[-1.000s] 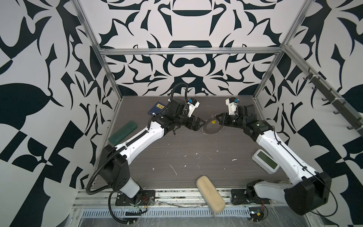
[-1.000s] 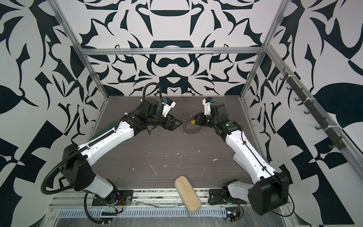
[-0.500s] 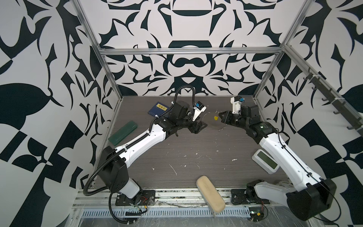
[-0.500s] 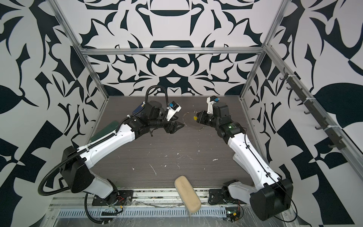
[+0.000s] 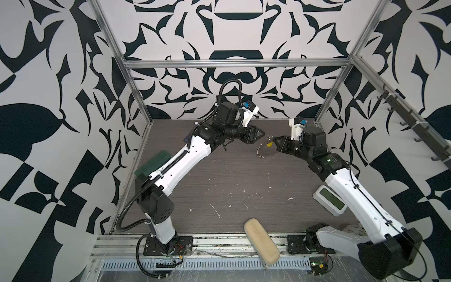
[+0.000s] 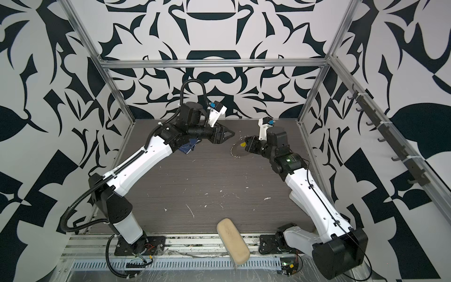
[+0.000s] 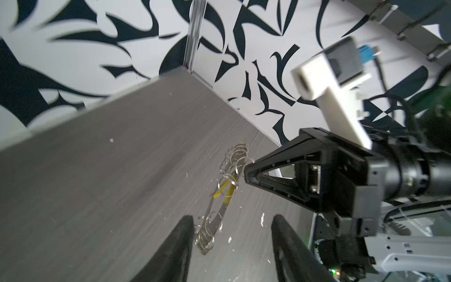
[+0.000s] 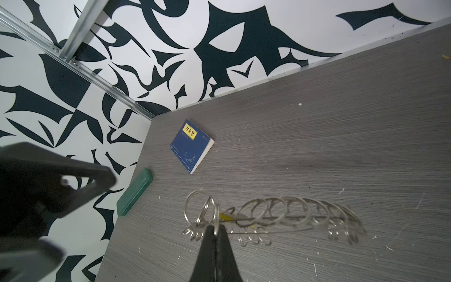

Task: Remove the keys from the keyring

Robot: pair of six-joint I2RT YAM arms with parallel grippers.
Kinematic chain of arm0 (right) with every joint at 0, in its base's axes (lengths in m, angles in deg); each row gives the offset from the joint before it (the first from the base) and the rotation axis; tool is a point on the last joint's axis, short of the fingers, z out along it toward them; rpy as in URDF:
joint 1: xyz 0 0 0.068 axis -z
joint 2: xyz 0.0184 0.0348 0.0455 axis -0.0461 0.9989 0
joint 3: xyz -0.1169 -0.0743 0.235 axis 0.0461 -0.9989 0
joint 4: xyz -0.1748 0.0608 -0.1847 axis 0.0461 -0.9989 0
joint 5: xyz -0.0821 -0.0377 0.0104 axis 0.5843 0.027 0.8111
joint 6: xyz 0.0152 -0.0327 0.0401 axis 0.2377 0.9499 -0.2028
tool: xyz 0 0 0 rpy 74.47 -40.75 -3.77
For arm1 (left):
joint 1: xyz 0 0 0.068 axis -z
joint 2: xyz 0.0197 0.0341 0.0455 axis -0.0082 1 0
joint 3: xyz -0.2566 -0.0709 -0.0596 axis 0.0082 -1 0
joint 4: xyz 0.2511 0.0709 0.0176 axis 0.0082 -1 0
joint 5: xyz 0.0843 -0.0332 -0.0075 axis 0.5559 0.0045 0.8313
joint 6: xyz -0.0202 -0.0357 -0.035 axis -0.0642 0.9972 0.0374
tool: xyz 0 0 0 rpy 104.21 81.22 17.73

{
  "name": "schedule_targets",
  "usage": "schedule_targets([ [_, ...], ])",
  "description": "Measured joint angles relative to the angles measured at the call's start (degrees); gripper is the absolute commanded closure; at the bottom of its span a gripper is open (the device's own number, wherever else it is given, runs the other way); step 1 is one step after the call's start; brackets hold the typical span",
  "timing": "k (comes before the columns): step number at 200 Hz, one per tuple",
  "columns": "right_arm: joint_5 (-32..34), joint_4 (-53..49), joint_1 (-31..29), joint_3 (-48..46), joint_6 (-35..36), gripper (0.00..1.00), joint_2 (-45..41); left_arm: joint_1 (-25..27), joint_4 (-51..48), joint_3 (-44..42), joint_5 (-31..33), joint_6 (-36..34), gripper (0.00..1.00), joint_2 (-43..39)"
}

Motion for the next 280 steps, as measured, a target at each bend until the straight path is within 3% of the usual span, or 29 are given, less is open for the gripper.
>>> schedule_targets([
  [83,2.69,2.91,-1.29,-1.53,-0.28,1.0,-0.85,0.76,-1.51,1.92,0.61,11.34,0.46,4.57],
  [216,7.65,6.51,-5.55,-3.23,-0.2,1.0,-0.85,0.81,-1.11,2.38,-0.15,19.34,0.44,4.66],
  [280,9.44,7.37,-7.26,-3.23,0.0,1.0,-0.83,1.14,-0.68,2.93,-0.94,20.74,0.62,5.81],
])
